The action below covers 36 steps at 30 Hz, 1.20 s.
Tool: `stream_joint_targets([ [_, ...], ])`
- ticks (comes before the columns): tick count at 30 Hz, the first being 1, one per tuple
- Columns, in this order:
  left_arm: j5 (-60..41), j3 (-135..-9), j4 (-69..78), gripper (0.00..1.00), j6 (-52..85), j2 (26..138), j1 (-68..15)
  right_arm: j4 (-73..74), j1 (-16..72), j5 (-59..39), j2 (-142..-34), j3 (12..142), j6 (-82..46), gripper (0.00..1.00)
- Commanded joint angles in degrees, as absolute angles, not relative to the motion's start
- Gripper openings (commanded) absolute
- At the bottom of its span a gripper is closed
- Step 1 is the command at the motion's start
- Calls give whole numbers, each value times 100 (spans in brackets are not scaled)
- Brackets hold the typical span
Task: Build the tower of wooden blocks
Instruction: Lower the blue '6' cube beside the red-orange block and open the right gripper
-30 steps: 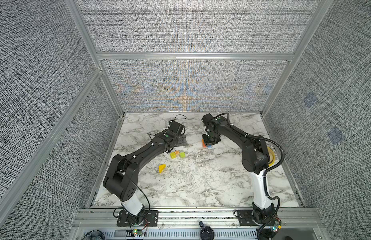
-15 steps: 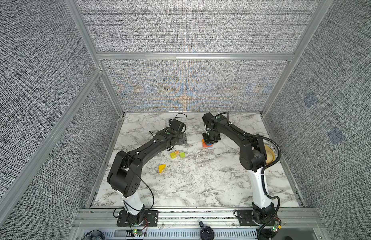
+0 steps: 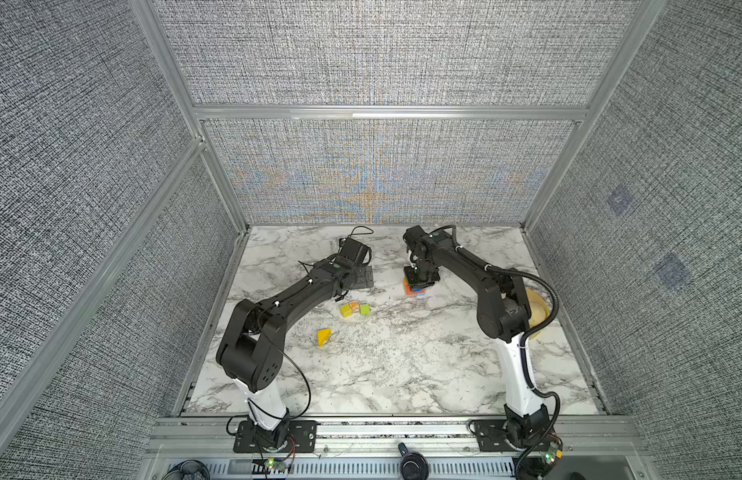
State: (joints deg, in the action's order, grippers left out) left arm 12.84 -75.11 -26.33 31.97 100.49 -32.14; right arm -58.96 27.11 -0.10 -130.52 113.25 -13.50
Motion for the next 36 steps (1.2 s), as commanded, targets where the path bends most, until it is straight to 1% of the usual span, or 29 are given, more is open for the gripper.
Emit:
stream_joint_targets([
  [1,1208,-7506,-2536,98,3208,10037,-3199,-6016,2716,-27,-13064,11390,-1327,32],
  [36,1178,-7523,-2515,99,3190,10077,-3182,-6143,2664,88,-13229,11607,-1301,33],
])
